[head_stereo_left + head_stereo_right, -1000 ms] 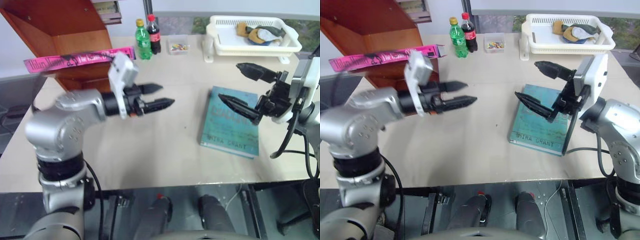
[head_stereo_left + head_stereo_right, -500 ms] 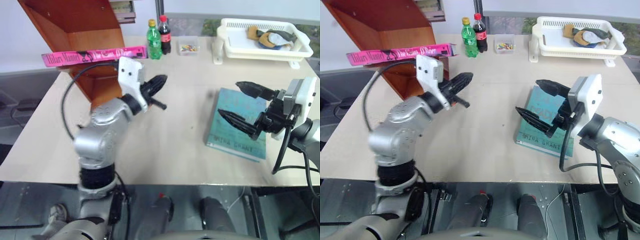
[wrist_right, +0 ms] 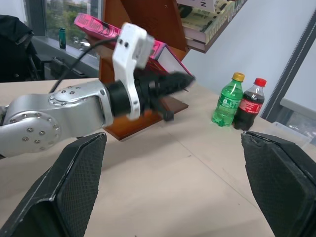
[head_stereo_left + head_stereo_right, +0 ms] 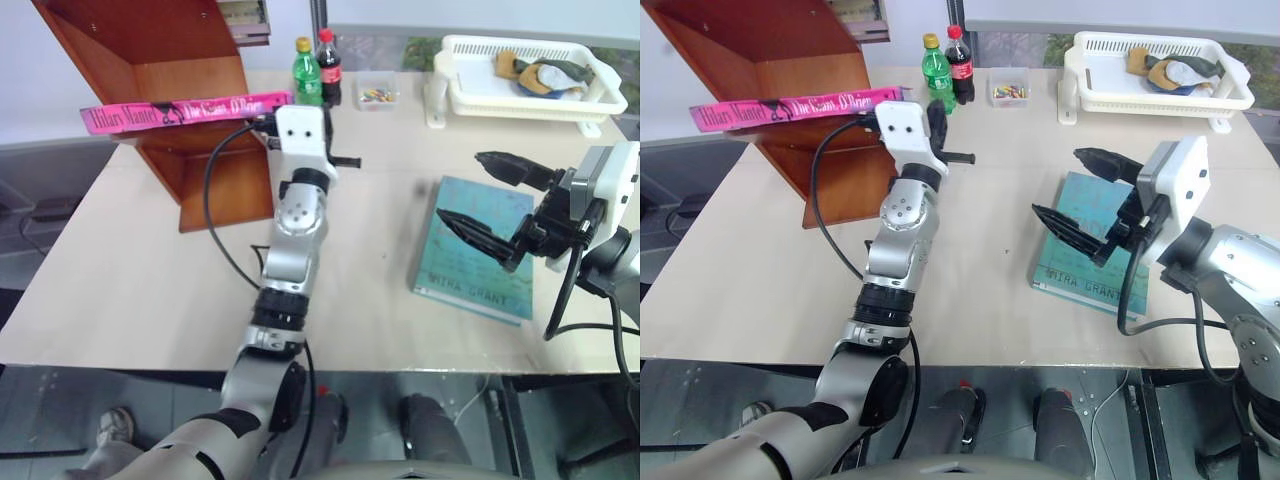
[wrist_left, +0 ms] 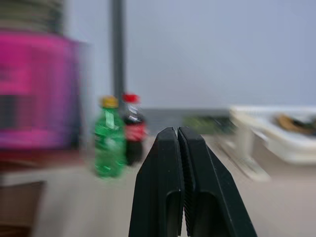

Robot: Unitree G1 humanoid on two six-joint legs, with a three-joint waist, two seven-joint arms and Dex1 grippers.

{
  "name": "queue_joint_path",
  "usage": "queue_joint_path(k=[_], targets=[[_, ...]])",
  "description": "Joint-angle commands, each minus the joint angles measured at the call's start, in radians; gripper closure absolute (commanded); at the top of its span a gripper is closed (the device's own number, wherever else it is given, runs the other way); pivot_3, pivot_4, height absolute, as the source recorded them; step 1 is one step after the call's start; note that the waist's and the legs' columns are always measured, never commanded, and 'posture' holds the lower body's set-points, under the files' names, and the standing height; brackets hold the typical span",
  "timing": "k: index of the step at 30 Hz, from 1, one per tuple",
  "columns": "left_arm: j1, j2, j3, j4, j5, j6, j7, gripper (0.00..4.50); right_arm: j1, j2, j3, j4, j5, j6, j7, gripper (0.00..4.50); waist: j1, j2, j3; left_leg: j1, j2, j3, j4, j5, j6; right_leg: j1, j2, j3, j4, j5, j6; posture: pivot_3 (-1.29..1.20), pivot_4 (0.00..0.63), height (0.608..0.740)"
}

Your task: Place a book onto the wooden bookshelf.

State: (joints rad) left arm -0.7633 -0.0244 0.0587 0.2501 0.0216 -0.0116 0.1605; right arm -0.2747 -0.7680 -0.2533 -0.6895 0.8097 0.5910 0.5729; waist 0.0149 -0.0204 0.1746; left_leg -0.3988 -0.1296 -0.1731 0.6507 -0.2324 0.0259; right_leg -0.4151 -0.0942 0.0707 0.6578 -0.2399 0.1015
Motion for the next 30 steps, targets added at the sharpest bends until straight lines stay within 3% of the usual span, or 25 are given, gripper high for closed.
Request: queue_joint_path(k=[1, 5, 18, 25, 30], targets=[[-0.018, -0.002, 0.06, -0.019, 0.058, -0.06, 0.167, 4.37, -0.021, -0.015, -0.037, -0.034, 0.017, -0.001, -0.011, 0.0, -0.001, 0.0, 0.0, 0.0, 0.0, 0.0, 0.0, 0.0, 0.0, 0.0, 0.0, 0.0, 0.0, 0.0, 0.0, 0.0, 0.15, 0.74], [-0.037, 0.005, 0.09, 0.001, 0.061, -0.055, 0.231, 4.37, -0.024, -0.018, -0.035, -0.036, 0.022, 0.0, -0.018, 0.0, 0.002, 0.0, 0.0, 0.0, 0.0, 0.0, 0.0, 0.0, 0.0, 0.0, 0.0, 0.0, 0.0, 0.0, 0.0, 0.0, 0.15, 0.74], [0.034, -0.03, -0.047, -0.082, -0.038, -0.045, -0.067, 4.37, -0.017, -0.017, -0.035, -0.044, 0.027, -0.004, -0.039, 0.0, 0.001, 0.0, 0.0, 0.0, -0.001, 0.0, 0.001, 0.0, 0.0, 0.0, 0.0, 0.0, 0.0, 0.0, 0.001, 0.0, 0.15, 0.74], [-0.079, -0.036, 0.017, 0.07, -0.006, -0.069, 0.043, 4.37, -0.01, -0.016, -0.036, -0.053, 0.029, -0.001, -0.051, 0.0, 0.002, 0.0, 0.0, 0.0, 0.0, 0.0, 0.001, 0.0, 0.0, 0.0, 0.0, 0.0, 0.0, 0.0, 0.001, 0.0, 0.15, 0.74], [-0.075, 0.006, 0.07, 0.058, -0.005, -0.075, 0.1, 4.37, -0.003, -0.02, -0.044, -0.06, 0.036, 0.001, -0.057, 0.0, -0.006, 0.0, 0.0, 0.0, 0.0, 0.0, 0.0, 0.0, 0.0, -0.001, 0.001, 0.0, 0.0, 0.0, 0.001, 0.0, 0.15, 0.74]])
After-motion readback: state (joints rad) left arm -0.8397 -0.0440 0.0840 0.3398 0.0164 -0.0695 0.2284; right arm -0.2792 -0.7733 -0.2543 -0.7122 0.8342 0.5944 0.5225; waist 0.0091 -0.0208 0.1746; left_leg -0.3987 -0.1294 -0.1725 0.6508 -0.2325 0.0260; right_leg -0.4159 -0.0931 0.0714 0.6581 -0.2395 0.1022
